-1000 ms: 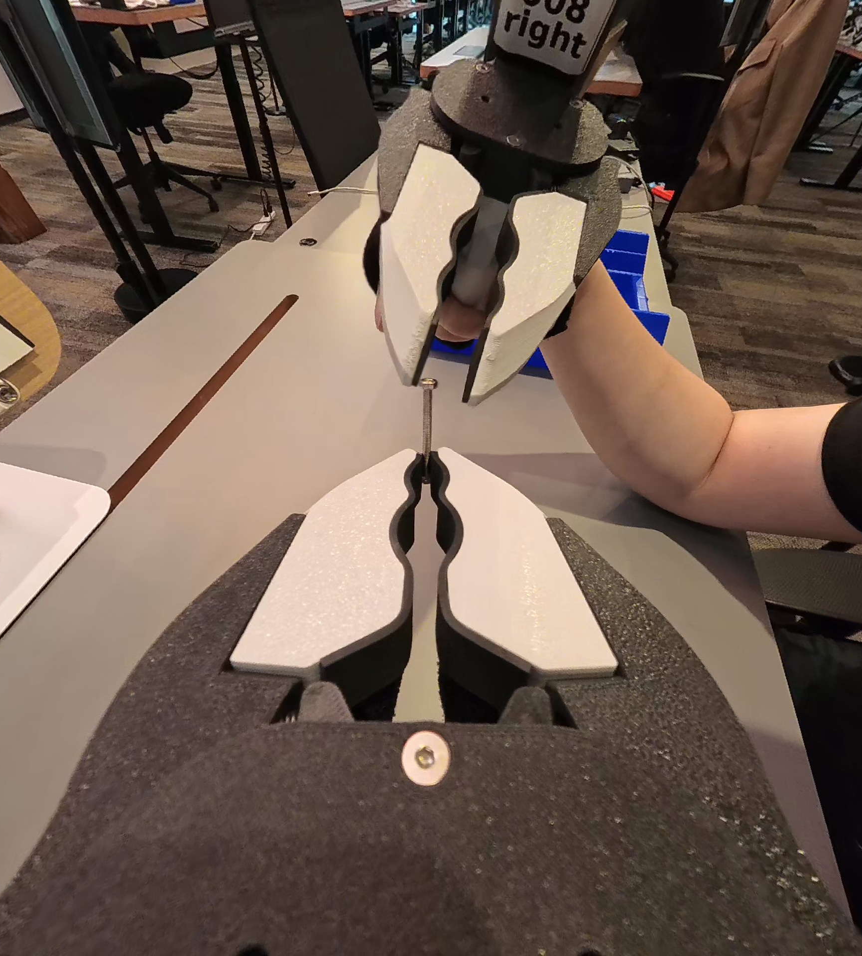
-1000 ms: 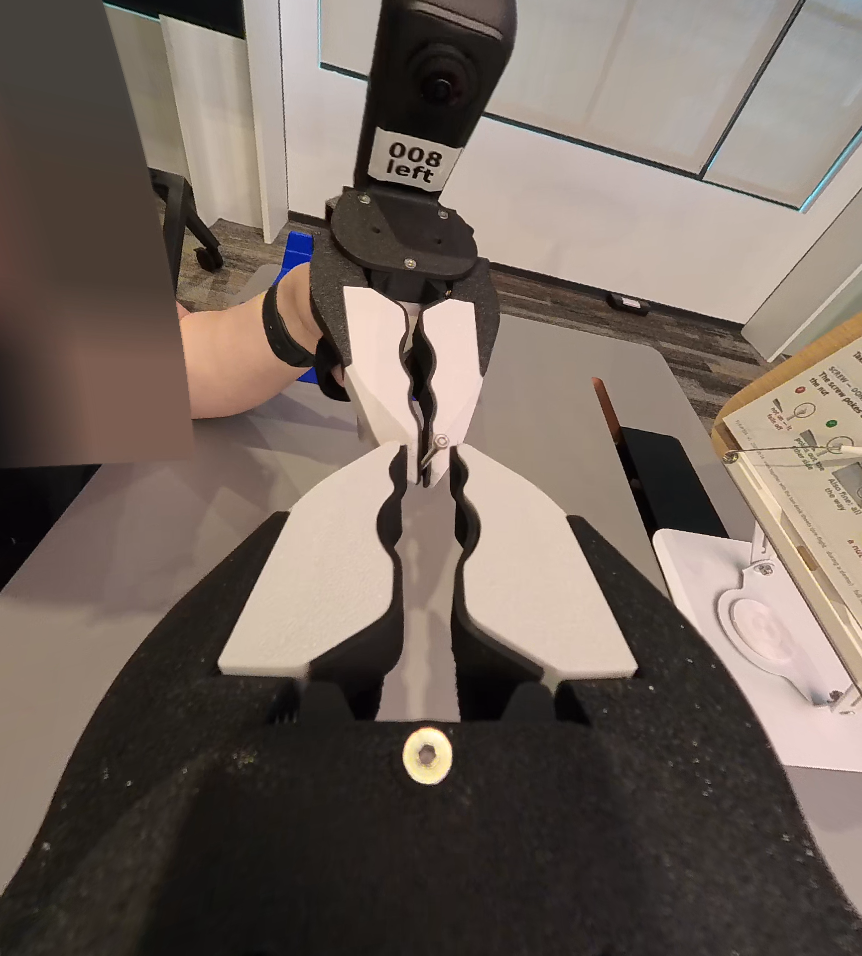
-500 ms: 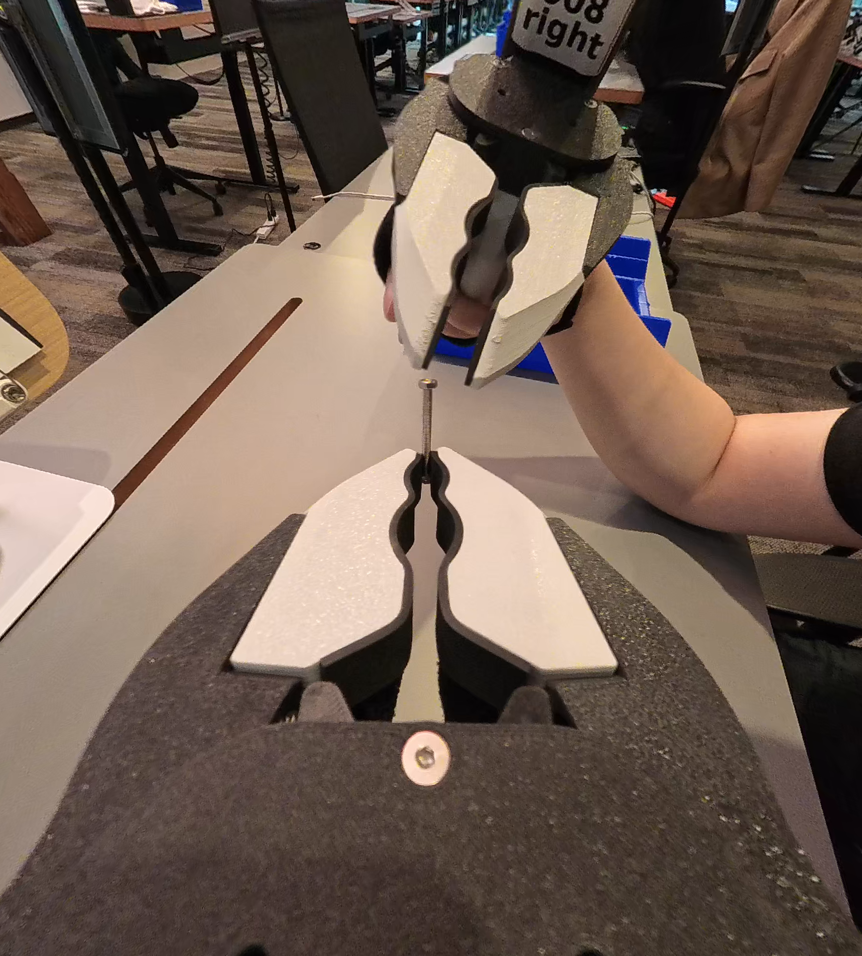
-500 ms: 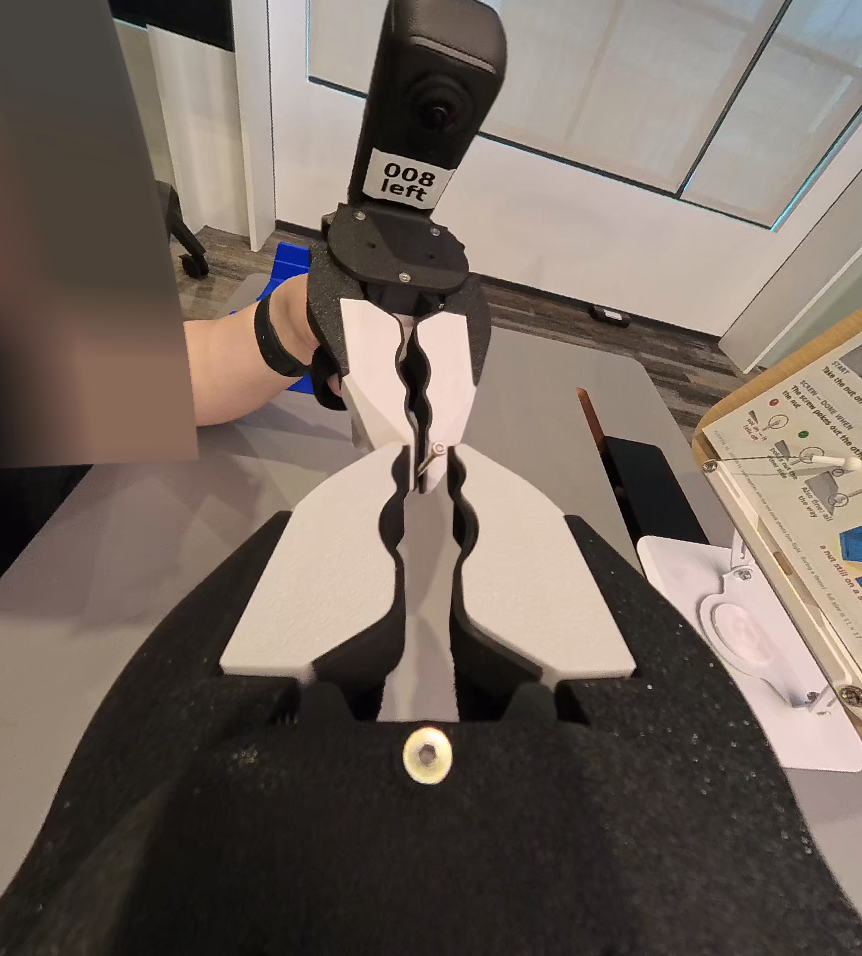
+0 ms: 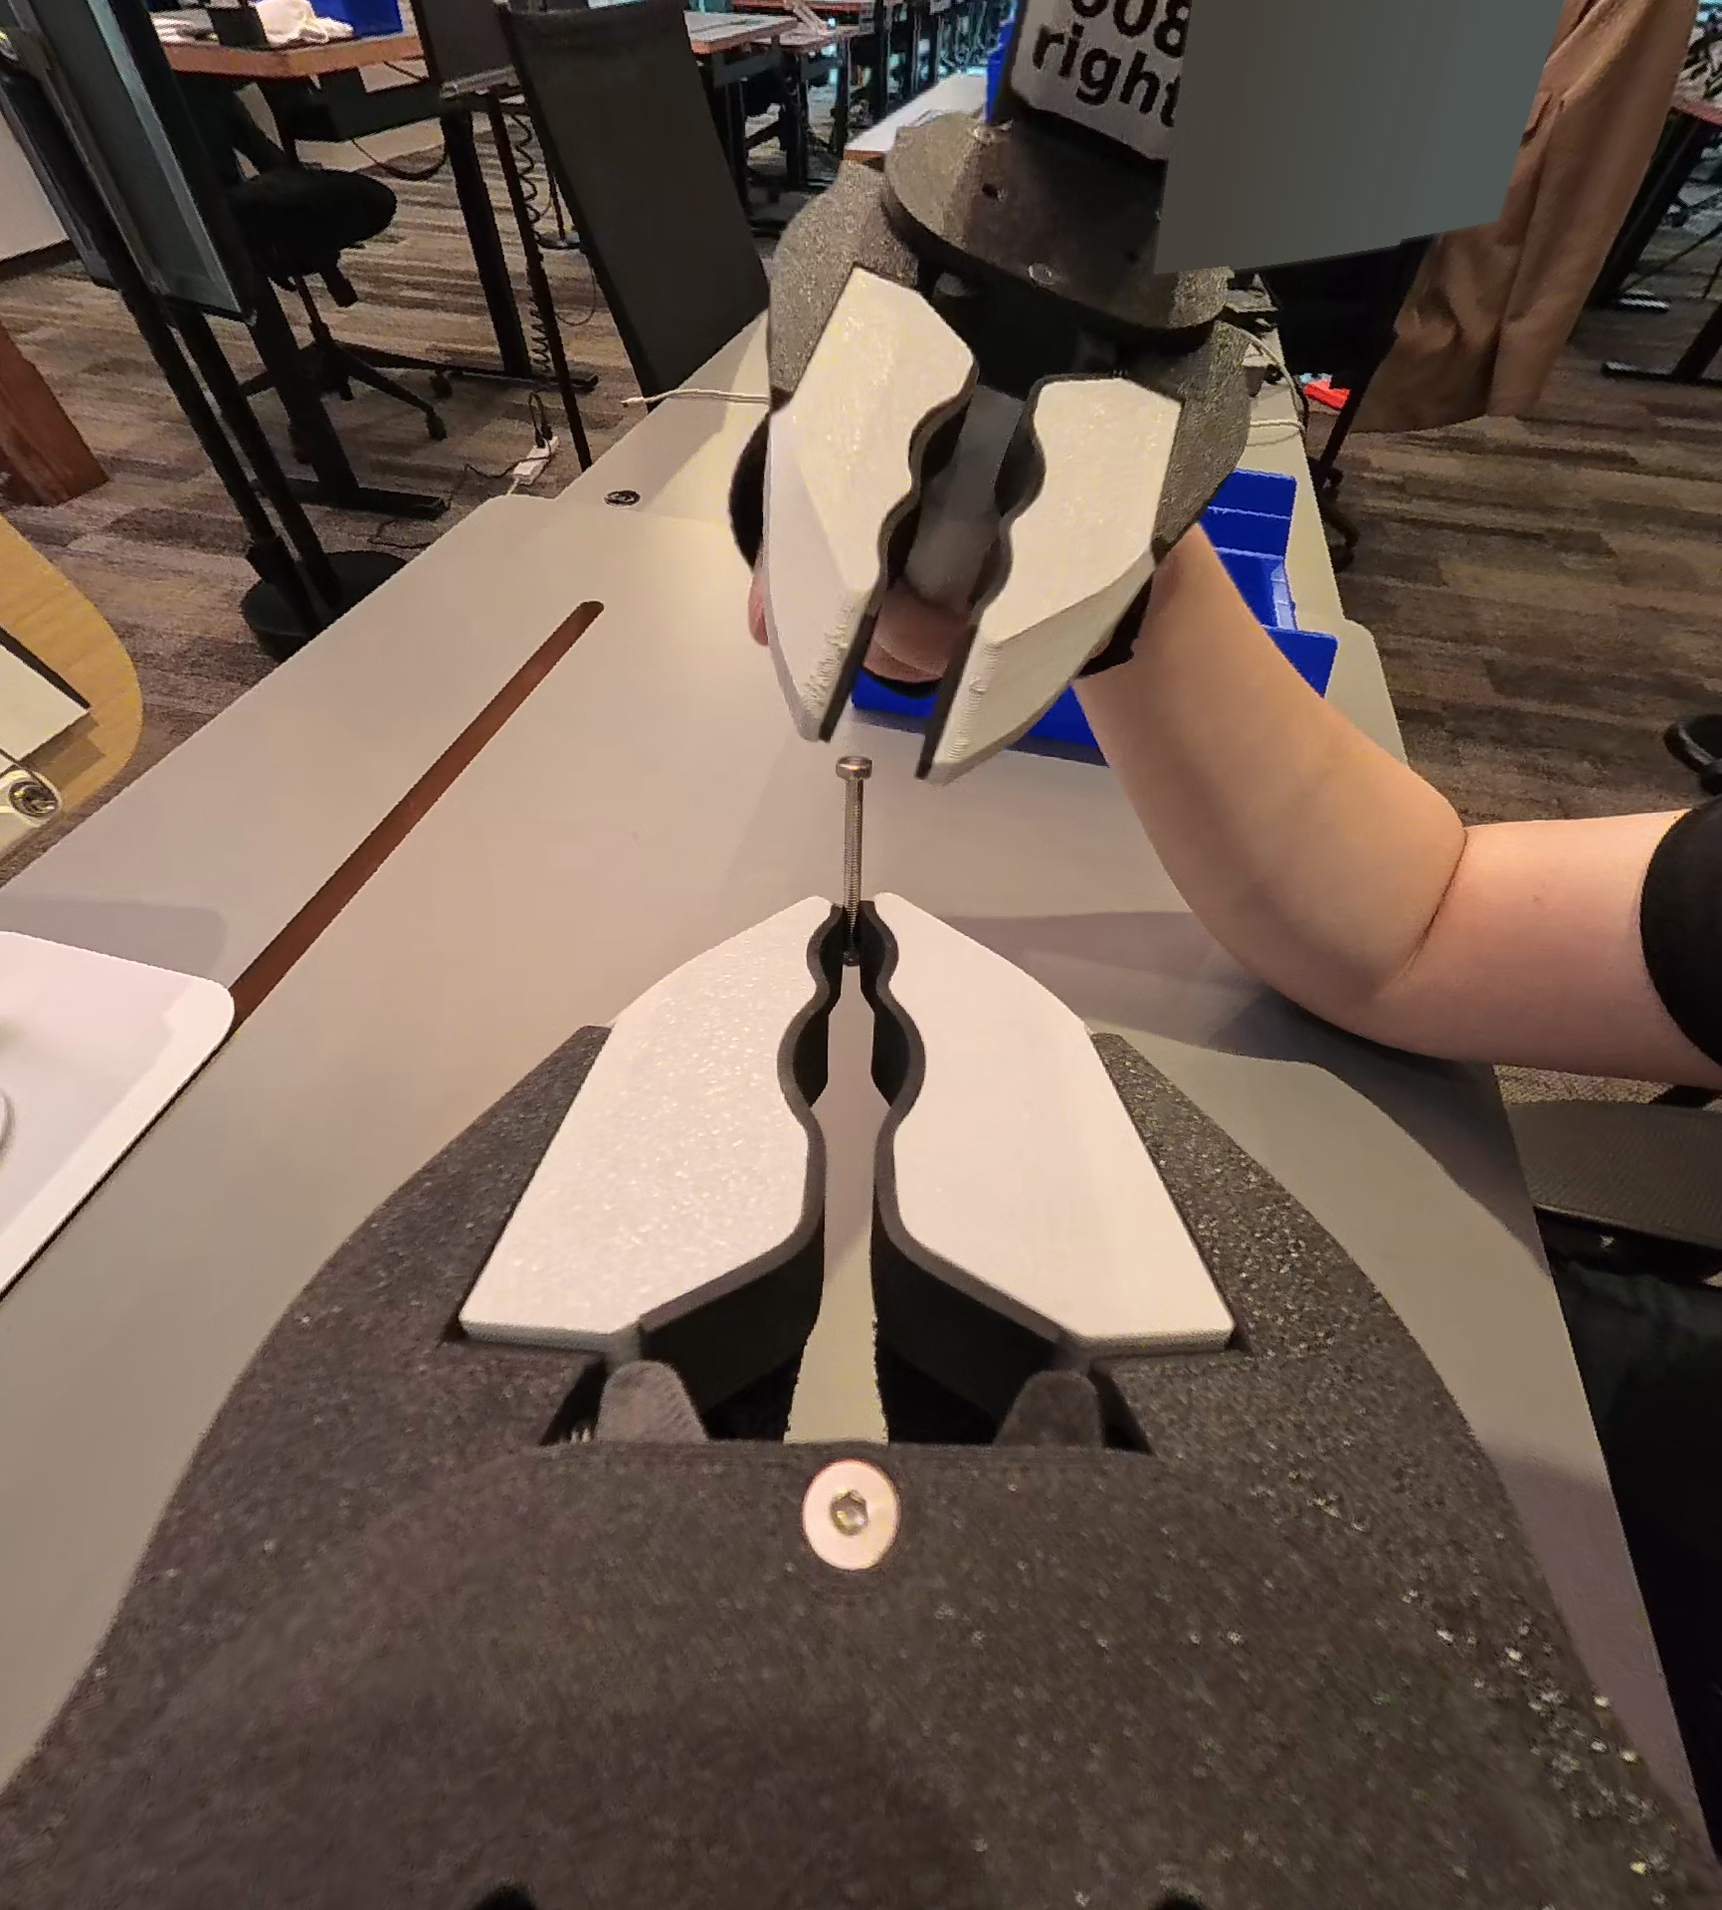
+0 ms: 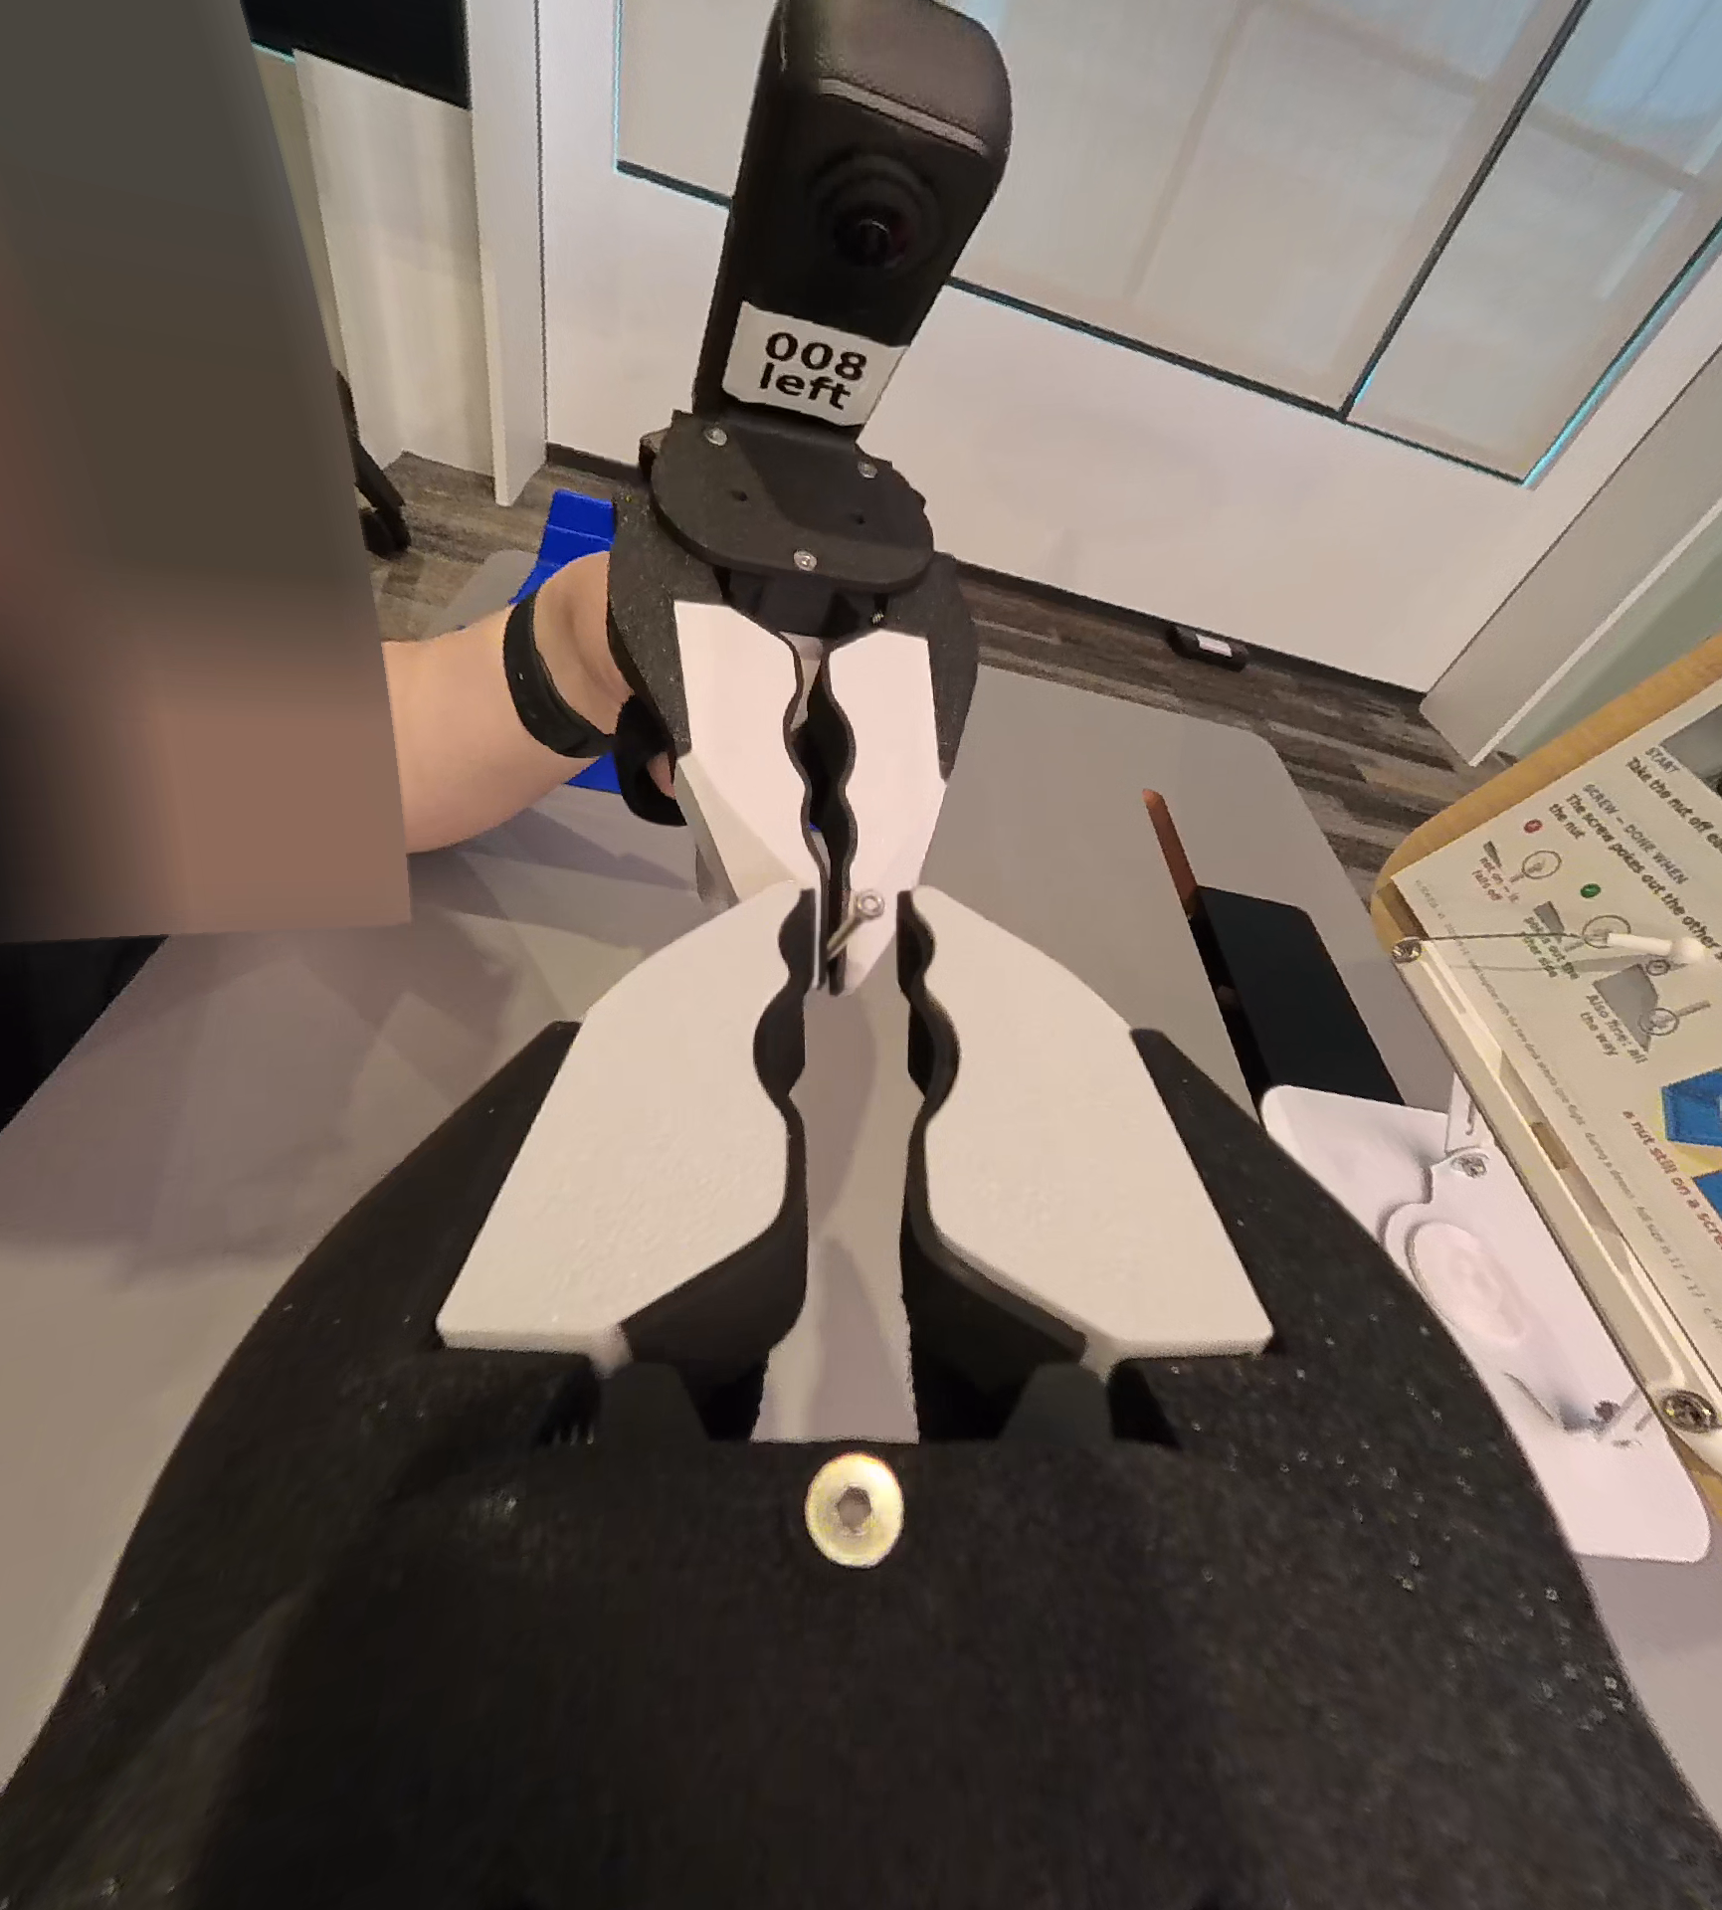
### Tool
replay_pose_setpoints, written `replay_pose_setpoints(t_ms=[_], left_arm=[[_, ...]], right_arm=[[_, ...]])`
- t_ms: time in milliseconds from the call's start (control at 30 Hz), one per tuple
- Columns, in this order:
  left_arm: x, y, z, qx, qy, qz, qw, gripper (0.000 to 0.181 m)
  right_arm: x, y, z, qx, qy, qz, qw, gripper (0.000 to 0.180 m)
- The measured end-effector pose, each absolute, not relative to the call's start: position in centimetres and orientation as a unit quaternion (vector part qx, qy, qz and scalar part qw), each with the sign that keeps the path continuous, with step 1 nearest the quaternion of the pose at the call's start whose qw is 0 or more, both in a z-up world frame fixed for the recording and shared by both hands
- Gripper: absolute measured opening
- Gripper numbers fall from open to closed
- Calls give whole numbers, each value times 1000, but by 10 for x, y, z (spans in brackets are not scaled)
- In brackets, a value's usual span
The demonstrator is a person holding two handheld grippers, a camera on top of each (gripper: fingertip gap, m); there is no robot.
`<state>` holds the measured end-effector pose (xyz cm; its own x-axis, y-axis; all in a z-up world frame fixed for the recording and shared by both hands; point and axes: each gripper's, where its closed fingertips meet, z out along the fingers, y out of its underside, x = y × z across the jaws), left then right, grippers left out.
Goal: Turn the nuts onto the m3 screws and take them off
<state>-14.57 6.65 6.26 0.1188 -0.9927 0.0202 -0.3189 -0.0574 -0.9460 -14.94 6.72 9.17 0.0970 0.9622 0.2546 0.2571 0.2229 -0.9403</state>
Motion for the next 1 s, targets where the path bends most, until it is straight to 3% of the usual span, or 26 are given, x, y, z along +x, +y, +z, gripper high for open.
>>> replay_pose_setpoints(t_ms=[467,600,833,1000], left_arm=[[-145,67,62,-612,537,-389,431,2],[-146,68,64,-612,530,-393,435,2],[-145,67,63,-611,536,-389,434,2],[-148,69,66,-612,528,-395,437,2]], right_arm=[[-150,65,88,-526,-591,330,515,17],[-145,61,89,-524,-593,331,514,10],[-151,65,86,-526,-592,331,512,18],[-147,61,89,-524,-594,338,508,12]])
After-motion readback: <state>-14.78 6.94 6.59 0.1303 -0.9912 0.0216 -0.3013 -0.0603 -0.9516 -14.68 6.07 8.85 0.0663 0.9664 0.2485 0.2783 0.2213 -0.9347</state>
